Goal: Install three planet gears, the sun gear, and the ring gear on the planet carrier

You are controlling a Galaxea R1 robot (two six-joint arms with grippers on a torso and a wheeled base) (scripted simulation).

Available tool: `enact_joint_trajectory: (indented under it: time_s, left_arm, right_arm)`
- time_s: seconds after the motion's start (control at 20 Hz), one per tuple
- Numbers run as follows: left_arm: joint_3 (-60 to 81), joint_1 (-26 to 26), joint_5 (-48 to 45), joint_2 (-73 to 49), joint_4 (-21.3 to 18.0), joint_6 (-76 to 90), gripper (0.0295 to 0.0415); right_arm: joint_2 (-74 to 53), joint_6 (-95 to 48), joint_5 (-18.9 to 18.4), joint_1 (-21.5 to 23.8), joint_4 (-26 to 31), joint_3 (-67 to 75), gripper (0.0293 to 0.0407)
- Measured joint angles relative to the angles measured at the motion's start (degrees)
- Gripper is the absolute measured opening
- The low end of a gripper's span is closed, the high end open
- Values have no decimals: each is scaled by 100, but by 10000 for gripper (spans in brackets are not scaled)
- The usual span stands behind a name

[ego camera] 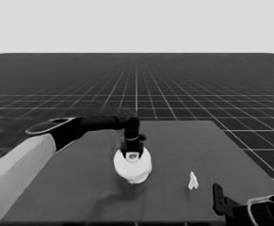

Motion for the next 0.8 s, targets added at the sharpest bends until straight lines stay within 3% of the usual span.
enact_joint_trajectory:
  time_s: [0.3,0.45,0.8]
  left_arm:
    - [-410,27,8,414,32,-11,348]
    - [-650,475,-112,482,459,132,348]
    - [-728,579,-150,504,563,177,348]
  right_arm:
    - [0,0,0,0,0,0,385]
    - [0,0,0,0,0,0,385]
    - [0,0,0,0,0,0,385]
